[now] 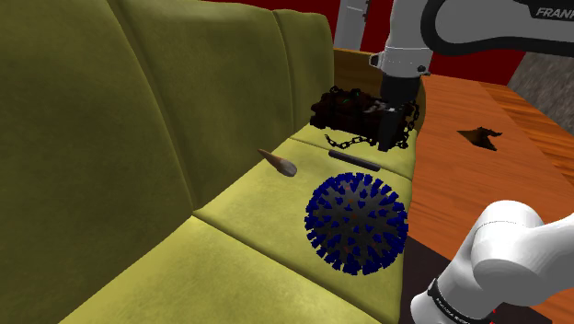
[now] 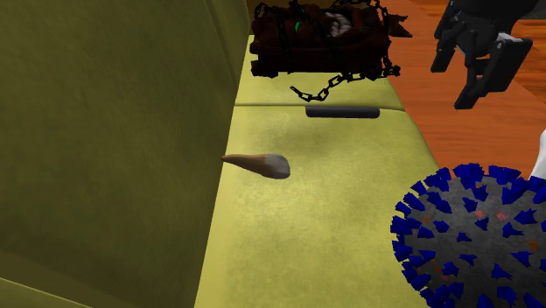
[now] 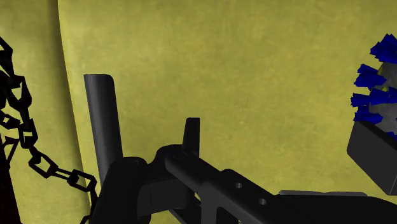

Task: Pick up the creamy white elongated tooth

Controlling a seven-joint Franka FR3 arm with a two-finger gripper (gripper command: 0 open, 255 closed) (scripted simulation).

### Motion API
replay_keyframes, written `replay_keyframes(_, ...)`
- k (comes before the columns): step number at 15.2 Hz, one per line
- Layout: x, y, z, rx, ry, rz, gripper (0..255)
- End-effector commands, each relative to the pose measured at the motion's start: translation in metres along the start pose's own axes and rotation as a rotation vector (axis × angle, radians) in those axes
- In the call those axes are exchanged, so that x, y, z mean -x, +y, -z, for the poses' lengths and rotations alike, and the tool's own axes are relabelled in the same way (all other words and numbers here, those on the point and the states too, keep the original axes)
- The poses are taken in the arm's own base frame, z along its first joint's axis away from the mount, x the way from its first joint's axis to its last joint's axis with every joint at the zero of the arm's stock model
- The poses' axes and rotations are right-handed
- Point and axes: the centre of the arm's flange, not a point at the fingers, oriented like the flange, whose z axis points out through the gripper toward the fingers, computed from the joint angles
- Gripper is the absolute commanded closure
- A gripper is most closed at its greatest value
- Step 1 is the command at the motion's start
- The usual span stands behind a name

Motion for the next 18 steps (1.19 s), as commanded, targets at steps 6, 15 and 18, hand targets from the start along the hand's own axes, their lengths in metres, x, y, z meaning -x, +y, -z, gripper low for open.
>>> replay_keyframes(6, -0.057, 0.001, -0.023, -0.012, 0.033, 0.037, 0)
replay_keyframes(15, -0.161, -0.004, -0.059, -0.035, 0.094, 0.104, 0)
replay_keyframes(18, -0.196, -0.007, -0.069, -0.042, 0.114, 0.126, 0)
